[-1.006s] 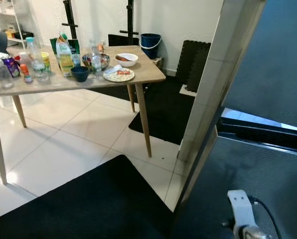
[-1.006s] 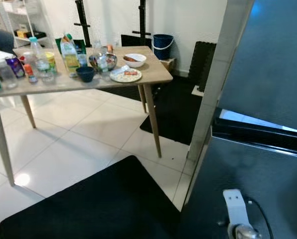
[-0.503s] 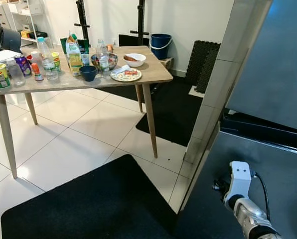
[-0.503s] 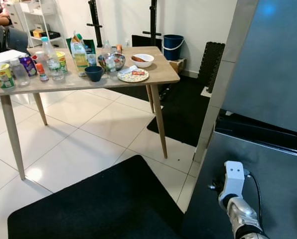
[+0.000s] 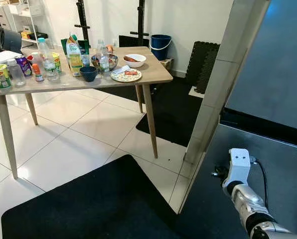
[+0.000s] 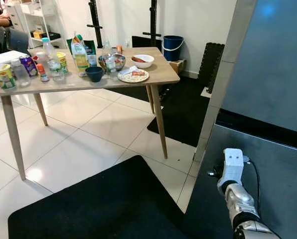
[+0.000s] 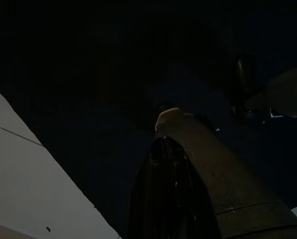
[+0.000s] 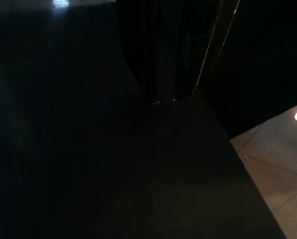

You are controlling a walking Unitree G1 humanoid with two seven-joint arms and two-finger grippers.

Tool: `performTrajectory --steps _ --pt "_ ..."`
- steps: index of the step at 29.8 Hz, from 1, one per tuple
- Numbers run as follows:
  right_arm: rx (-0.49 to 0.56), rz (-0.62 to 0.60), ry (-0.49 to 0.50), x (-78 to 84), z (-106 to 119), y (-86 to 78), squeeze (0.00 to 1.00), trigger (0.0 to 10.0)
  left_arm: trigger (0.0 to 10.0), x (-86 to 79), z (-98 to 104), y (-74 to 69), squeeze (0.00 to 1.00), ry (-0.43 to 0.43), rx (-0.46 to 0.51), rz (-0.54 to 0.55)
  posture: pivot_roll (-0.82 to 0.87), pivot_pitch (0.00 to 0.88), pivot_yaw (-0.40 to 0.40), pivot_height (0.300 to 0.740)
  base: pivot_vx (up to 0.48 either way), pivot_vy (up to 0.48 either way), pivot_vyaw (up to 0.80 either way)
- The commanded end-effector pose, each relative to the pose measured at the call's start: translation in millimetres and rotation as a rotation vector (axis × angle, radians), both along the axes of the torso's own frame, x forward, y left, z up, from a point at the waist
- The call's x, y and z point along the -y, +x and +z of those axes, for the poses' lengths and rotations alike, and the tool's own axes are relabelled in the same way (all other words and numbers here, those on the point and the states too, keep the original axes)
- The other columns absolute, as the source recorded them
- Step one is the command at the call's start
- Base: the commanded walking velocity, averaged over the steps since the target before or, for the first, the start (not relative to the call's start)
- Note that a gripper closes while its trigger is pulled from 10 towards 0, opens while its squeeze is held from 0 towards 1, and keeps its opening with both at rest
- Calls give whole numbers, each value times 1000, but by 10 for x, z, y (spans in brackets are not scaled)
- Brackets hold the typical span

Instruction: Restocking fridge

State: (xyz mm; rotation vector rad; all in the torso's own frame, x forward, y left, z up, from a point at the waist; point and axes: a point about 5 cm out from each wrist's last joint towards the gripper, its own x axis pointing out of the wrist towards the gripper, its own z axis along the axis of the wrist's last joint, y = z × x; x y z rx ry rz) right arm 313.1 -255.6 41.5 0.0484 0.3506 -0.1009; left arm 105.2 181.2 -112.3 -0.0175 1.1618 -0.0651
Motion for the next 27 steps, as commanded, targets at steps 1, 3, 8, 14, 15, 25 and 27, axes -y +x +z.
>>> performTrajectory --steps 1,3,8,14,15,25,27 --pt "32 -16 -42 37 107 71 0 10000 10000 55 -39 -127 0 -14 -45 -1 -66 0 -36 740 0 0 0" --pt "38 -22 -47 37 128 88 0 10000 10000 55 -39 -130 0 -14 -46 -1 -66 0 -36 740 0 0 0" --pt "54 -50 -48 34 183 137 0 10000 10000 52 -43 -147 0 -13 -50 -2 -68 0 -34 740 0 0 0" --pt "59 -63 -50 24 204 159 0 10000 10000 57 -43 -147 0 -15 -49 0 -65 0 -39 740 0 0 0" --pt "57 -54 -52 20 202 159 0 10000 10000 60 -43 -146 0 -16 -48 0 -64 0 -40 740 0 0 0" --pt "-289 121 -95 -114 -482 -366 0 10000 10000 57 -44 -150 0 -15 -49 -1 -66 0 -45 740 0 0 0" --pt "-350 145 -109 -134 -605 -497 0 10000 10000 54 -44 -152 0 -14 -50 -2 -66 0 -45 740 0 0 0"
